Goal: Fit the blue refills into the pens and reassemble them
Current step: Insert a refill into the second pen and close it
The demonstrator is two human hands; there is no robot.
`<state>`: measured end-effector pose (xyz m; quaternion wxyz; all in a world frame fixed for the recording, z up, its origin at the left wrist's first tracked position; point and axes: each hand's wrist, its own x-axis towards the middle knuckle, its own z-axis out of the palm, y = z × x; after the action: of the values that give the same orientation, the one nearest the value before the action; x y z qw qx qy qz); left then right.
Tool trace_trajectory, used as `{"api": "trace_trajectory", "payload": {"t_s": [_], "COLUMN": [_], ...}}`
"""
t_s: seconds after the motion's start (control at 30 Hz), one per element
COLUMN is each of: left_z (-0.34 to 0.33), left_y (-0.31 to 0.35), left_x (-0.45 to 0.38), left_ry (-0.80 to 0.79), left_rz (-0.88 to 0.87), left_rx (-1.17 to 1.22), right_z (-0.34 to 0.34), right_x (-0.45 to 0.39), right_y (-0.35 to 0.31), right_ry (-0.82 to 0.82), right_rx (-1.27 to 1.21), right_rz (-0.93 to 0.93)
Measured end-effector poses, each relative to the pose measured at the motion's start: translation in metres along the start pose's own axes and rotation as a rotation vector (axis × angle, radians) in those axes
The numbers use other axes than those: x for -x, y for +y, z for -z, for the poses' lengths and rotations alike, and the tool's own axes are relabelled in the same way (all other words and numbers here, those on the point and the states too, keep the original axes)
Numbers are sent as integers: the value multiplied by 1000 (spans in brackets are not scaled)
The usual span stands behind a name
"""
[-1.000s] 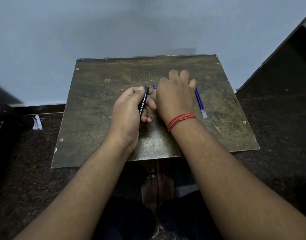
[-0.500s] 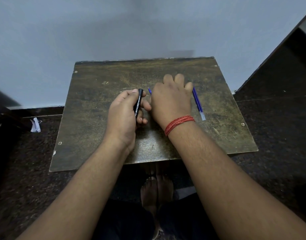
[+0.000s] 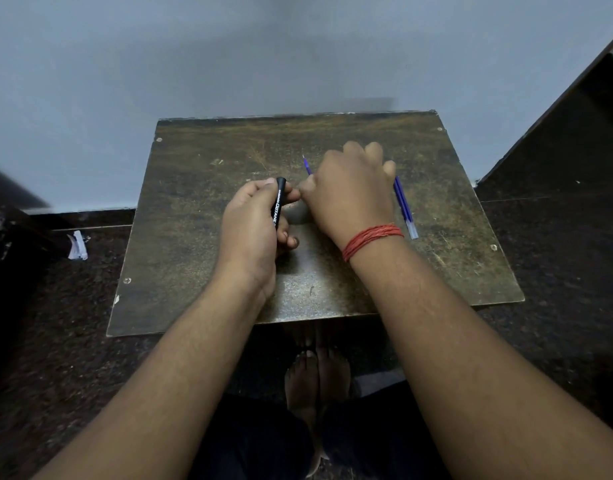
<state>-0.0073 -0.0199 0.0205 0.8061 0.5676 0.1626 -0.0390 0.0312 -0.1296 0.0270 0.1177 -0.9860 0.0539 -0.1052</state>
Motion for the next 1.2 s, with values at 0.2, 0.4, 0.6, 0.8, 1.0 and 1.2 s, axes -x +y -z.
{"api": "trace_trajectory", "payload": {"t_s": [0.2, 0.4, 0.6, 0.8, 1.0, 1.2], "left_z": [-2, -2, 0, 2, 1, 0], "left_y": [0, 0, 2, 0, -1, -4], "left_x": [1, 3, 2, 2, 3, 3], "left_ry": [-29, -64, -71, -110, -152, -187], "left_rz": [16, -47, -85, -72, -25, 7], "left_rx": [14, 26, 13, -54, -70, -80], "right_z": [12, 10, 17, 26, 21, 20], "right_x": [-6, -2, 0, -8, -8, -7], "right_y": [0, -9, -7, 10, 31, 39], "right_ry": [-99, -123, -149, 29, 10, 12], "right_rx": [-346, -398, -552, -1117, -1481, -1534], "right_rz": [-133, -64, -13, -296, -518, -531]}}
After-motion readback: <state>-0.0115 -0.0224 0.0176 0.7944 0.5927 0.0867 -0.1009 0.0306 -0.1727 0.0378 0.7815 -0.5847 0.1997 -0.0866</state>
